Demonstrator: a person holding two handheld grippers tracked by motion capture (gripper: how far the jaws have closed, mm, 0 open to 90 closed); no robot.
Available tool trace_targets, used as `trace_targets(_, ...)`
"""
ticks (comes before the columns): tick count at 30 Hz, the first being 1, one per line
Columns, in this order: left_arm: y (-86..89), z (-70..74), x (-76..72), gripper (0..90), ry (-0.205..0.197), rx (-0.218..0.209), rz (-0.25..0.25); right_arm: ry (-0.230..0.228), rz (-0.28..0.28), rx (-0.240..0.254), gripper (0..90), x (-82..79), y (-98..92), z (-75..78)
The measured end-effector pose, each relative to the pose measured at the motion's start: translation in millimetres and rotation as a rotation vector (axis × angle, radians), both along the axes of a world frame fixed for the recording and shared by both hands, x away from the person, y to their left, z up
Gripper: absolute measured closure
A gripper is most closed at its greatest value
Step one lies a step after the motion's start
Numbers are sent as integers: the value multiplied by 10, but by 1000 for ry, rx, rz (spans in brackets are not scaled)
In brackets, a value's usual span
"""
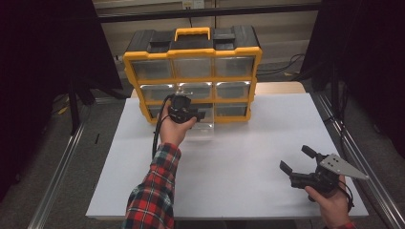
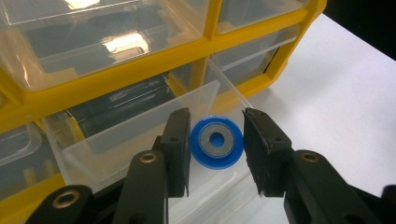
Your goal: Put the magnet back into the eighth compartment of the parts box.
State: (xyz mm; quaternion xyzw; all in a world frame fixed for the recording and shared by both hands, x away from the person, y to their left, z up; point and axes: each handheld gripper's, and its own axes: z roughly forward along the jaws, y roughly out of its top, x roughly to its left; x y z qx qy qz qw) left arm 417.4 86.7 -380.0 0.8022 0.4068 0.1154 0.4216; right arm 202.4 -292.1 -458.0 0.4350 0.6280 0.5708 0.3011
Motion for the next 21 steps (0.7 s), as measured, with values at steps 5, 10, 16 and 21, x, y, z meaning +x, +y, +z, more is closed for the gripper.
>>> trace_targets(5,29,-9,25,627,8,45,-11,3,0,-2,3,-3,1,1)
trace_targets(10,46,-16,39,626,6,66,-7,0,3,-10,4,0,-3,-3)
trace_targets(16,37,-48,57,626,6,61,0,0,0,-12,3,-1,-2,-3)
trace_targets(21,34,-65,66,623,-1,60,12,-2,0,-11,3,0,-3,-3)
